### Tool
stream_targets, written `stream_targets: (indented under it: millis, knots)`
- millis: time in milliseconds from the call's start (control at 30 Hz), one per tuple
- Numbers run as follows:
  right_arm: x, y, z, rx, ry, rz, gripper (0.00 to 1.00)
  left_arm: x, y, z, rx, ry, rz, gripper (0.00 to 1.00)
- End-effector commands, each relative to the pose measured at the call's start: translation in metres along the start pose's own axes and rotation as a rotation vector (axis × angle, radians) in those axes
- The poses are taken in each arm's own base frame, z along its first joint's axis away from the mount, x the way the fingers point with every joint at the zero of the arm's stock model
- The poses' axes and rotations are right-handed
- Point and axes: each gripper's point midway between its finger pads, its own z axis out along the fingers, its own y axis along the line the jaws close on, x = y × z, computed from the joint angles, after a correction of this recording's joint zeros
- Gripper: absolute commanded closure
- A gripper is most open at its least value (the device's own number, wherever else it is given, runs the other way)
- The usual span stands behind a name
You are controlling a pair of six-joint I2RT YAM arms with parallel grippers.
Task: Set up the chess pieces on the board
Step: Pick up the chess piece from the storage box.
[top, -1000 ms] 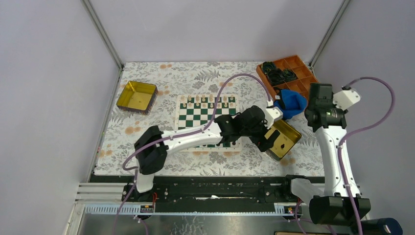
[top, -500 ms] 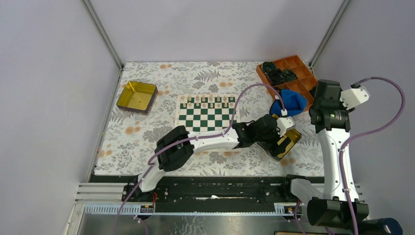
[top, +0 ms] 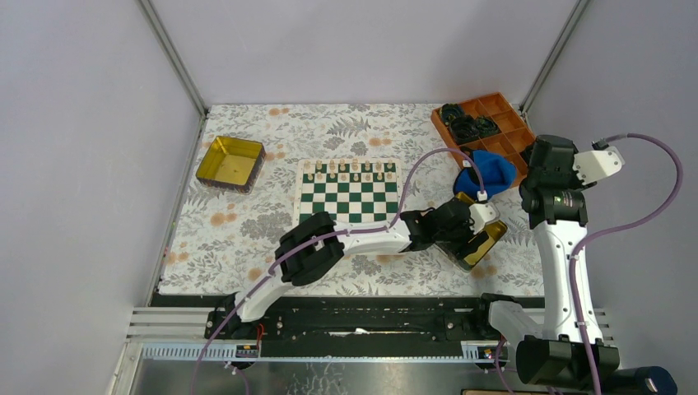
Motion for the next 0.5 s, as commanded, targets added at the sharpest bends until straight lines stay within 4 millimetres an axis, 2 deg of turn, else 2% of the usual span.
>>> stream_targets:
  millis: [0, 200, 467]
  knots:
    - [-0.013, 0.005, 0.001, -0.016, -0.054, 0.053, 0.48, -0.028, 0.011, 0.013, -0.031, -0.096, 0.034, 0.36]
    - [-0.017, 0.009, 0.001, -0.029, -0.067, 0.052, 0.48, -0.031, 0.015, 0.022, -0.039, -0.114, 0.022, 0.42]
    - [-0.015, 0.011, 0.003, -0.041, -0.069, 0.051, 0.48, -0.023, 0.017, 0.034, -0.043, -0.110, 0.011, 0.46]
